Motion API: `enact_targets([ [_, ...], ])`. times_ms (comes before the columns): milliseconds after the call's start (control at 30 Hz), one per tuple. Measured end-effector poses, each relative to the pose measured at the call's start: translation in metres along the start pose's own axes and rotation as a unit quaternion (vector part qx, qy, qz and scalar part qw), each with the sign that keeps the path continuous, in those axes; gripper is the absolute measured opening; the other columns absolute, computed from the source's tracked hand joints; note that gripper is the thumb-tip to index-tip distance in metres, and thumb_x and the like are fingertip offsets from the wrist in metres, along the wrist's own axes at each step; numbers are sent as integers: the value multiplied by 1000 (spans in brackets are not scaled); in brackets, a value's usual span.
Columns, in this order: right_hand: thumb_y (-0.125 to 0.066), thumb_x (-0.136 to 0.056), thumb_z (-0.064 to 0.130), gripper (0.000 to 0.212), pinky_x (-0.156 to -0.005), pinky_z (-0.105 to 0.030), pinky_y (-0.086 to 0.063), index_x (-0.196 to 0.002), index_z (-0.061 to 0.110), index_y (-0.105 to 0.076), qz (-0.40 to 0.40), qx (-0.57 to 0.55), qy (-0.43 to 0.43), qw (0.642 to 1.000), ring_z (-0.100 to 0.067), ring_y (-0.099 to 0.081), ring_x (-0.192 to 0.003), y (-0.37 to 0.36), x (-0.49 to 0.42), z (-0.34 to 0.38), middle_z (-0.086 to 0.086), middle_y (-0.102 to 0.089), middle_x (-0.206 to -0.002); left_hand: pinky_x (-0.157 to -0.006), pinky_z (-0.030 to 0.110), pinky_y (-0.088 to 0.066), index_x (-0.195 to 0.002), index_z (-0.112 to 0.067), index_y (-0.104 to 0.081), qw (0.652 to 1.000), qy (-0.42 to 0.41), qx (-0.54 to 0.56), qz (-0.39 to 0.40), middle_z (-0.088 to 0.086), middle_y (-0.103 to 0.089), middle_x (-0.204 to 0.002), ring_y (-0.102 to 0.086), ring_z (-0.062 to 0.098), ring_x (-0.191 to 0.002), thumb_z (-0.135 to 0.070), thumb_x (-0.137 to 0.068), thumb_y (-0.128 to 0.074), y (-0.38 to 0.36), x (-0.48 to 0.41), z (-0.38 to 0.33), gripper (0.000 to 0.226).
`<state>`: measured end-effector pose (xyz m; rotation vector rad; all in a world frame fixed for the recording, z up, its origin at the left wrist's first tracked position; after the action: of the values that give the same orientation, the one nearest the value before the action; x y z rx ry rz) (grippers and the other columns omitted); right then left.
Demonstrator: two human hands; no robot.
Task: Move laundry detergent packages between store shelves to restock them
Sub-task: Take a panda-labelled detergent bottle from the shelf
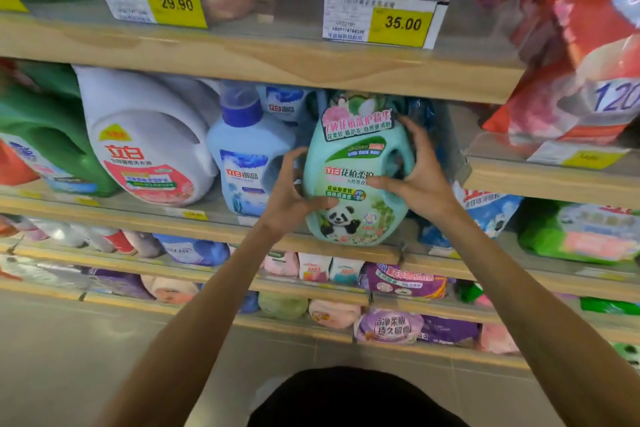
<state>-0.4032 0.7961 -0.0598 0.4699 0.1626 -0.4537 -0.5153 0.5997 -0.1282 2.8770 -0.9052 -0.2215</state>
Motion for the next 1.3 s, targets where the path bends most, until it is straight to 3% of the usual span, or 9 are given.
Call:
enact_targets([
  [100, -87, -69, 0, 98, -96, -7, -41, -147, 13, -30, -3, 10, 19, 1000, 20, -44, -120, 1, -8, -3, 22, -38, -135, -89, 42, -59, -143, -18, -33, 999, -15, -27, -11, -7, -57, -130, -61, 21, -117, -4, -67, -91, -3, -12, -2, 96],
  [233, -88, -66, -2, 102, -94, 3, -32, -148, 9, -28, -13, 62, 40, 997, 32, -35, -113, 4, -13, -9, 23, -32, -129, -85, 39, -62, -142, -25, -31, 997, -14, -67, -30, 1, -58, -131, -64, 21, -114, -6, -64, -93, -8, -19, 3, 101],
  [400, -92, -63, 10, 107, -108, -34, -43, -145, 34, -26, -15, 121, 33, 992, -12, -43, -130, 0, -4, -23, 2, -31, -140, -89, 51, -59, -137, -38, -29, 989, -12, -141, -50, -2, -61, -127, -63, 24, -116, -16, -61, -95, -17, -18, 8, 103],
  [533, -92, -64, 14, 102, -110, -46, -43, -134, 47, -25, -20, 140, 36, 989, -26, -47, -132, -6, 5, -26, -10, -31, -141, -88, 52, -57, -138, -31, -29, 981, -27, -184, -59, 3, -63, -126, -64, 29, -112, -17, -61, -95, -18, -17, 12, 102],
  [667, -93, -63, 13, 101, -112, -46, -41, -136, 38, -28, -35, 139, 29, 989, -24, -45, -129, -11, 15, -36, -11, -33, -134, -88, 49, -57, -140, -14, -33, 977, -34, -208, -42, 8, -64, -124, -65, 30, -109, -10, -63, -93, -20, -17, 18, 97],
  [733, -94, -61, 13, 102, -111, -47, -42, -138, 32, -30, -41, 141, 33, 989, -23, -45, -128, -13, 17, -40, -10, -33, -133, -89, 47, -58, -140, -15, -32, 976, -30, -215, -30, 7, -64, -125, -65, 27, -109, -9, -63, -93, -20, -17, 23, 98],
  [900, -95, -60, 17, 104, -111, -40, -42, -137, 38, -29, -43, 135, 22, 990, -20, -43, -129, -14, 13, -44, -6, -31, -135, -94, 34, -53, -146, -17, -30, 979, -12, -205, 4, -6, -57, -125, -61, 23, -118, -8, -67, -90, -20, -21, 31, 99],
  [1133, -91, -68, 21, 104, -109, -37, -42, -147, 27, -25, -51, 131, -2, 990, -22, -42, -133, -18, 16, -51, -6, -31, -141, -94, 46, -57, -155, -31, -25, 983, 9, -184, 5, -4, -65, -132, -63, 18, -121, -20, -70, -90, -19, -17, 43, 107],
  [1300, -88, -72, 22, 103, -110, -34, -38, -151, 28, -22, -57, 134, -10, 989, -21, -38, -137, -21, 20, -54, -7, -29, -145, -97, 46, -56, -155, -29, -25, 985, 26, -171, 4, -3, -62, -135, -60, 17, -124, -16, -72, -89, -20, -14, 42, 105],
])
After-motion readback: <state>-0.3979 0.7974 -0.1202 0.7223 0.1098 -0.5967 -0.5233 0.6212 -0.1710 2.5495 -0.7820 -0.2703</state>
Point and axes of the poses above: each hand's wrist, its own x-axis away from the middle knuckle, its own y-axis out of the back of the hand, z = x × y, the point moved 6 cm from there along -x, towards the middle knuckle
